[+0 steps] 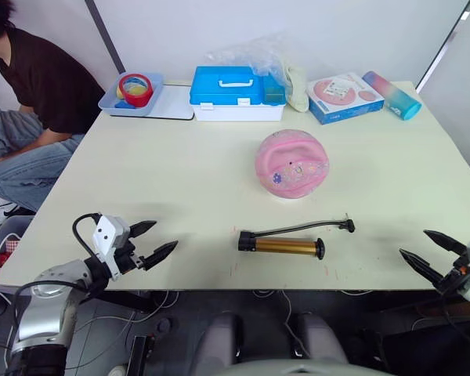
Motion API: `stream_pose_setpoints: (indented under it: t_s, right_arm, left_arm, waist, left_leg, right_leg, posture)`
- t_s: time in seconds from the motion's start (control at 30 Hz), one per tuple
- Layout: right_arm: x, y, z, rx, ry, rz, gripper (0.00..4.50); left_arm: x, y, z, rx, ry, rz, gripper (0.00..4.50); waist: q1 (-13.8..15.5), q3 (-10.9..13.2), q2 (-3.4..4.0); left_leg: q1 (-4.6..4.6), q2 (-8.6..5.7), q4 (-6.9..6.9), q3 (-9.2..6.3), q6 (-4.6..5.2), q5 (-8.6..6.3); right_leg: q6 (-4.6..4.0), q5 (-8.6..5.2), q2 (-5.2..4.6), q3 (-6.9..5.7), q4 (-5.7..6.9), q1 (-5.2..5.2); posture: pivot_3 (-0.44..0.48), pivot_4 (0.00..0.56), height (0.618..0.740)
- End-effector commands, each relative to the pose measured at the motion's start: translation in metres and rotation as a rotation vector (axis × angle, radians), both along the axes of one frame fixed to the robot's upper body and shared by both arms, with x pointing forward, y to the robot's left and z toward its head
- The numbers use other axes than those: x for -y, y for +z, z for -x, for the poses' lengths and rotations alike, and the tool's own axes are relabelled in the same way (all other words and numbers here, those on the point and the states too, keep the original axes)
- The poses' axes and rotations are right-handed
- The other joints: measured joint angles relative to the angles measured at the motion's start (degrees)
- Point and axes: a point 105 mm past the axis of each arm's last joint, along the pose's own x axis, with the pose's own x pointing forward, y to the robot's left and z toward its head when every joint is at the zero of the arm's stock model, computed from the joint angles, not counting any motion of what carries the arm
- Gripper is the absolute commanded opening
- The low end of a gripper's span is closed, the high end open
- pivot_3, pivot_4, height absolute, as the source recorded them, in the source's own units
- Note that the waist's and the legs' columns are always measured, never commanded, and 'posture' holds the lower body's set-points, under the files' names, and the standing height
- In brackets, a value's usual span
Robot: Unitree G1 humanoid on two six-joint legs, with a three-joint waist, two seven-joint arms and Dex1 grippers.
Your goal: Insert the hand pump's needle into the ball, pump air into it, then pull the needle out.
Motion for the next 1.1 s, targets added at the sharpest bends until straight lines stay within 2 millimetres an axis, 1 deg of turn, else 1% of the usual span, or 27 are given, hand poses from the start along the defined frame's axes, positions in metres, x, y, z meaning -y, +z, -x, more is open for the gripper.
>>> stream_pose_setpoints:
  t_s: [0.03, 0.2, 0.3, 0.4, 0.57, 0.63, 0.87, 1.0, 1.1]
  right_arm:
    - [0.006, 0.013, 0.001, 0.045, 0.002, 0.022, 4.49]
    - [0.004, 0.015, 0.004, 0.057, 0.027, 0.013, 4.49]
    - [0.002, 0.018, 0.005, 0.067, 0.039, 0.012, 4.49]
    - [-0.001, 0.022, 0.007, 0.074, 0.064, 0.009, 4.49]
    - [-0.01, 0.031, 0.014, 0.075, 0.119, 0.003, 4.49]
    - [-0.016, 0.035, 0.019, 0.067, 0.16, -0.008, 4.49]
    - [-0.03, 0.046, 0.03, 0.072, 0.227, -0.022, 4.49]
    - [-0.034, 0.048, 0.033, 0.072, 0.248, -0.026, 4.49]
    - [-0.035, 0.049, 0.033, 0.076, 0.252, -0.023, 4.49]
  left_arm:
    - [-0.001, 0.011, -0.002, 0.033, -0.01, -0.018, 4.5]
    - [0.001, 0.012, -0.003, 0.021, -0.029, -0.01, 4.5]
    - [0.004, 0.013, -0.003, 0.019, -0.069, -0.021, 4.5]
    - [0.01, 0.019, -0.005, 0.016, -0.134, -0.028, 4.5]
    - [0.024, 0.03, -0.015, 0.044, -0.236, -0.051, 4.5]
    - [0.036, 0.037, -0.018, 0.044, -0.31, -0.043, 4.5]
    - [0.069, 0.05, -0.029, 0.037, -0.497, -0.068, 4.5]
    - [0.096, 0.058, -0.044, 0.048, -0.592, -0.083, 4.5]
    - [0.117, 0.065, -0.049, 0.059, -0.673, -0.088, 4.5]
  waist:
    - [0.0, 0.0, 0.0]
    - [0.0, 0.0, 0.0]
    - [0.1, 0.0, 0.0]
    - [0.2, 0.0, 0.01]
    - [0.7, 0.0, 0.05]
    - [1.0, 0.0, 0.06]
    - [1.2, 0.1, 0.08]
    - [1.3, 0.1, 0.07]
    - [1.3, 0.1, 0.05]
  left_leg:
    - [0.0, 0.0, 0.0, 0.0, 0.0, 0.0]
    - [0.0, 0.0, 0.0, 0.0, 0.0, 0.0]
    - [0.0, 0.0, 0.0, 0.0, 0.0, 0.0]
    - [0.0, 0.0, 0.0, 0.0, 0.0, 0.0]
    - [0.0, 0.0, 0.01, 0.01, 0.0, 0.0]
    - [-0.01, -0.01, 0.0, 0.01, 0.0, 0.0]
    - [-0.04, -0.05, 0.03, 0.02, 0.02, 0.01]
    - [-0.04, -0.08, 0.04, 0.02, 0.03, 0.02]
    - [-0.05, -0.17, 0.06, -0.02, 0.03, 0.02]
  right_leg:
    - [0.0, 0.0, 0.0, 0.0, 0.0, 0.0]
    - [0.0, 0.0, 0.0, 0.0, 0.0, 0.0]
    - [0.0, 0.0, 0.01, 0.0, 0.0, 0.0]
    - [0.0, 0.0, 0.01, 0.0, 0.0, 0.0]
    - [0.0, 0.0, 0.02, -0.01, 0.0, 0.0]
    - [0.0, 0.0, 0.04, -0.01, 0.0, 0.0]
    - [0.02, 0.0, 0.11, -0.02, 0.0, 0.06]
    - [0.03, -0.01, 0.17, -0.01, 0.0, 0.07]
    - [0.04, -0.01, 0.21, -0.03, 0.0, 0.09]
  posture:
    - [0.0, 0.15, 0.74]
    - [0.0, 0.15, 0.74]
    - [0.0, 0.15, 0.74]
    - [0.0, 0.15, 0.74]
    - [0.0, 0.15, 0.74]
    - [0.0, 0.15, 0.74]
    - [0.0, 0.15, 0.74]
    - [0.0, 0.15, 0.74]
    - [0.0, 0.15, 0.74]
